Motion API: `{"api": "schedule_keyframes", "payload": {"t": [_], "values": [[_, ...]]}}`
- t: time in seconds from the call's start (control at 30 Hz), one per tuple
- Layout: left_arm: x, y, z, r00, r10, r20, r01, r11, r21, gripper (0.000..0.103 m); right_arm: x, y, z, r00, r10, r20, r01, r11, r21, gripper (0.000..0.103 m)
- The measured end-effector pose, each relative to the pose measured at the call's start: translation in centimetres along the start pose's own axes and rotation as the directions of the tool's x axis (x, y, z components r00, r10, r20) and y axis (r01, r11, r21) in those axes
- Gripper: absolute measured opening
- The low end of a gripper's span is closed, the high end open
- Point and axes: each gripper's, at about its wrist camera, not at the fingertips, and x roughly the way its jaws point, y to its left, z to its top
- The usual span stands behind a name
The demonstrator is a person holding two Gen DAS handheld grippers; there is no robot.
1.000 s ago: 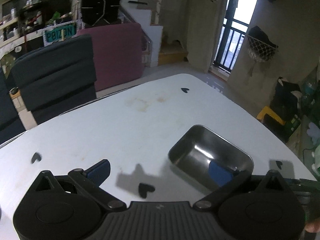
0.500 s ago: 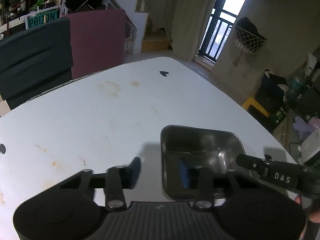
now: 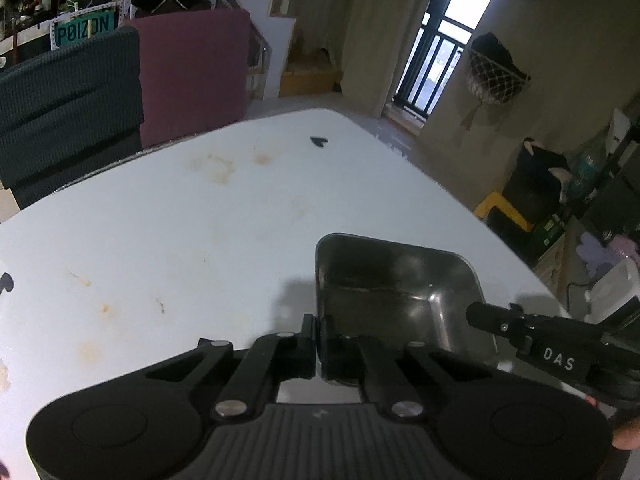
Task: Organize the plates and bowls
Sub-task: 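Lift the steel tray with both grippers and carry it toward the stacked bowls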
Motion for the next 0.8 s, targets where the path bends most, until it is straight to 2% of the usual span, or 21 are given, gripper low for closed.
{"api": "schedule_keyframes", "payload": {"t": [0.37, 0.8], "values": [[-7.0, 0.0, -1.0, 0.996, 0.031, 0.078, -0.027, 0.998, -0.049, 0.002, -3.7, 1.5, 0.1, 0.997, 0.071, 0.033, -0.069, 0.996, -0.052, 0.007], [-18.6, 0.8, -5.9, 0.979, 0.135, 0.154, -0.117, 0.986, -0.117, 0.003, -9.9, 6.4, -1.6, 0.981, 0.194, 0.018, -0.189, 0.971, -0.145, 0.007]]}}
